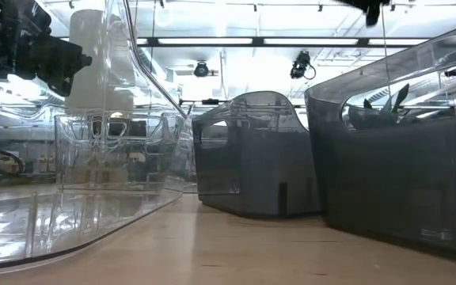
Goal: Stack baskets by color
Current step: Stack the middle yellow bin on top of the top yellow bin
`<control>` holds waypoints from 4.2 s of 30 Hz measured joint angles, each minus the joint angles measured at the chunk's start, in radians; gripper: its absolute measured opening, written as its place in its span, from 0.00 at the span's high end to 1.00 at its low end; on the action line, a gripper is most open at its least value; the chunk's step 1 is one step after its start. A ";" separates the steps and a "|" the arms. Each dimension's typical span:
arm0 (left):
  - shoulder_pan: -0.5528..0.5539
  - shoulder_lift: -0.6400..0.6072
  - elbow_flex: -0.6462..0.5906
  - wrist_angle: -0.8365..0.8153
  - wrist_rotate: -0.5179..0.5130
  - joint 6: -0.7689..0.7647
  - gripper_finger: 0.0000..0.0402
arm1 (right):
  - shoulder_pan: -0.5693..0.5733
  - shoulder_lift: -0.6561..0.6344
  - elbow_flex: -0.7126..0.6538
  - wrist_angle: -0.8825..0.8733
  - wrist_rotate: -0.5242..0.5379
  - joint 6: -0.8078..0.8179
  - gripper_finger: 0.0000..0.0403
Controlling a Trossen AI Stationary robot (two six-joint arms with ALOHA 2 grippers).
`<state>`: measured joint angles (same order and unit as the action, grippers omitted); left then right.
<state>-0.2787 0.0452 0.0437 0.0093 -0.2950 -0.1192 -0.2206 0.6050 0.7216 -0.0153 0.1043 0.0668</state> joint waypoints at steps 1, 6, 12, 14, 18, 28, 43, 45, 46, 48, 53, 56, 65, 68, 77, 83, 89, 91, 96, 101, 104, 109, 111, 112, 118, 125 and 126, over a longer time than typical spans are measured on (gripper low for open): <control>0.000 0.000 0.000 0.000 0.000 0.000 0.71 | 0.000 -0.006 0.013 0.024 0.002 -0.015 0.77; 0.000 0.000 0.000 0.000 0.000 0.000 0.71 | 0.002 -0.040 0.022 0.271 0.034 -0.110 0.77; 0.000 0.000 0.000 0.000 0.000 0.000 0.71 | 0.001 -0.066 0.023 0.501 0.094 -0.180 0.77; 0.000 0.000 0.000 0.000 0.000 0.000 0.71 | 0.001 -0.066 0.033 0.519 0.112 -0.191 0.77; 0.000 0.000 0.000 0.000 0.000 0.000 0.71 | 0.001 -0.052 0.121 0.413 0.112 -0.202 0.77; 0.000 0.000 0.000 0.000 0.000 0.000 0.71 | -0.026 0.072 0.415 -0.308 0.350 -0.121 0.77; 0.000 0.000 0.000 0.000 0.000 0.000 0.71 | -0.189 0.274 0.491 -0.756 0.215 0.037 0.77; 0.000 0.000 0.000 0.000 0.000 0.000 0.71 | -0.219 0.310 0.491 -0.801 0.172 0.061 0.77; 0.000 0.000 0.000 0.000 0.000 0.000 0.71 | -0.233 0.329 0.491 -0.818 0.155 0.072 0.77; 0.000 0.000 0.000 0.000 0.000 0.000 0.71 | -0.258 0.368 0.491 -0.858 0.115 0.098 0.77; 0.000 0.000 0.000 0.000 0.000 0.000 0.71 | -0.296 0.472 0.491 -0.937 0.060 0.122 0.77; 0.000 0.000 0.000 0.000 0.000 0.000 0.71 | -0.302 0.535 0.491 -0.951 0.042 0.110 0.77; 0.000 0.000 0.000 0.000 0.000 0.000 0.71 | -0.311 0.725 0.491 -0.976 0.000 0.021 0.76; 0.000 0.000 0.000 0.000 0.000 0.000 0.71 | -0.321 0.789 0.491 -0.984 -0.026 -0.008 0.74; 0.000 0.000 0.000 0.000 0.000 0.000 0.71 | -0.331 0.946 0.491 -1.051 -0.028 -0.117 0.70; 0.000 0.000 0.000 0.000 0.000 0.000 0.71 | -0.257 0.965 0.491 -1.149 -0.106 -0.101 0.69; 0.000 0.000 0.000 0.000 0.000 0.000 0.71 | -0.085 0.952 0.491 -1.158 -0.104 -0.094 0.69; 0.000 0.000 0.000 0.000 0.000 0.000 0.71 | -0.016 0.952 0.491 -1.145 -0.090 -0.103 0.69; 0.000 0.000 0.000 0.001 0.000 0.000 0.71 | 0.121 0.966 0.491 -1.103 0.004 -0.113 0.69; 0.000 0.000 0.000 0.001 0.000 0.000 0.71 | 0.177 0.980 0.490 -1.090 0.033 -0.083 0.62; 0.000 0.000 0.000 0.001 0.000 0.000 0.71 | 0.188 0.997 0.486 -1.087 0.033 -0.071 0.57; 0.000 0.000 0.000 0.002 0.000 0.000 0.71 | 0.199 1.028 0.467 -1.055 0.036 -0.103 0.52; 0.000 0.000 0.000 0.002 0.000 0.000 0.71 | 0.199 1.044 0.467 -1.050 0.053 -0.109 0.52; 0.000 0.000 0.000 0.004 0.000 0.000 0.71 | 0.199 1.055 0.467 -1.048 0.061 -0.115 0.53; 0.000 0.000 0.000 0.002 0.000 0.000 0.71 | 0.198 1.120 0.467 -1.014 0.083 -0.136 0.53; 0.000 0.000 0.000 0.002 0.000 0.000 0.71 | 0.198 1.161 0.466 -0.989 0.090 -0.145 0.58; 0.000 0.000 0.000 0.002 0.000 0.000 0.71 | 0.196 1.165 0.466 -0.992 0.090 -0.144 0.60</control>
<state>-0.2784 0.0456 0.0437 0.0110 -0.2947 -0.1194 -0.0243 1.7695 1.1873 -1.0071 0.1941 -0.0774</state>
